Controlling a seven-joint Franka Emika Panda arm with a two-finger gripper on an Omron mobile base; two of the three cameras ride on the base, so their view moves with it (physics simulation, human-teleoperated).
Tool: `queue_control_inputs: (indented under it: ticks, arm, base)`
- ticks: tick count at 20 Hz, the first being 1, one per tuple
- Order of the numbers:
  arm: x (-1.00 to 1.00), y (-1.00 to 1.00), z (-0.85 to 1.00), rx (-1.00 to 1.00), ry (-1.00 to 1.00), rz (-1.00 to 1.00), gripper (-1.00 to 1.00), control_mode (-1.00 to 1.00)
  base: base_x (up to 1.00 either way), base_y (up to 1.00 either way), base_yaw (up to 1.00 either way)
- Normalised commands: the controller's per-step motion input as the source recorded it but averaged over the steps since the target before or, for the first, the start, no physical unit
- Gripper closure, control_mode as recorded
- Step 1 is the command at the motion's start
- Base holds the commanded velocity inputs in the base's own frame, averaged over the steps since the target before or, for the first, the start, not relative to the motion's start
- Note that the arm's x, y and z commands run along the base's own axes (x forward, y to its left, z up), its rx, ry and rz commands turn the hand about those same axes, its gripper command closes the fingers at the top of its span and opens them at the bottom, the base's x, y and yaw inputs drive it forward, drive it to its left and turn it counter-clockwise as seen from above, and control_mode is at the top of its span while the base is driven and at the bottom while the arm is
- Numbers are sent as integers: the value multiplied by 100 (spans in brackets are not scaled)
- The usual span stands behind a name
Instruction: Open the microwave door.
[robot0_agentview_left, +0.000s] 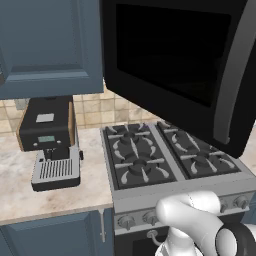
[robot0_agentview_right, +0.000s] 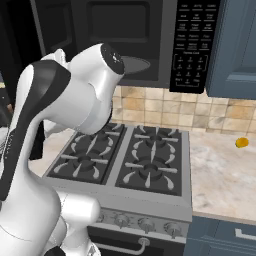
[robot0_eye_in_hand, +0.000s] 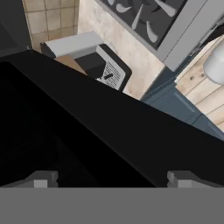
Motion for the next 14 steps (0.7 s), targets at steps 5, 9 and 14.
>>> queue_control_inputs:
  ticks: [5, 9, 14]
  arm:
    - [-41, 100, 0, -5, -1, -28, -100, -100]
    - [-6, 100, 0, -9, 0, -31, -100, -100]
    - [0, 100, 0, -12, 1, -28, -100, -100]
  base:
    - [0, 0, 0]
    - [0, 0, 0]
    - [0, 0, 0]
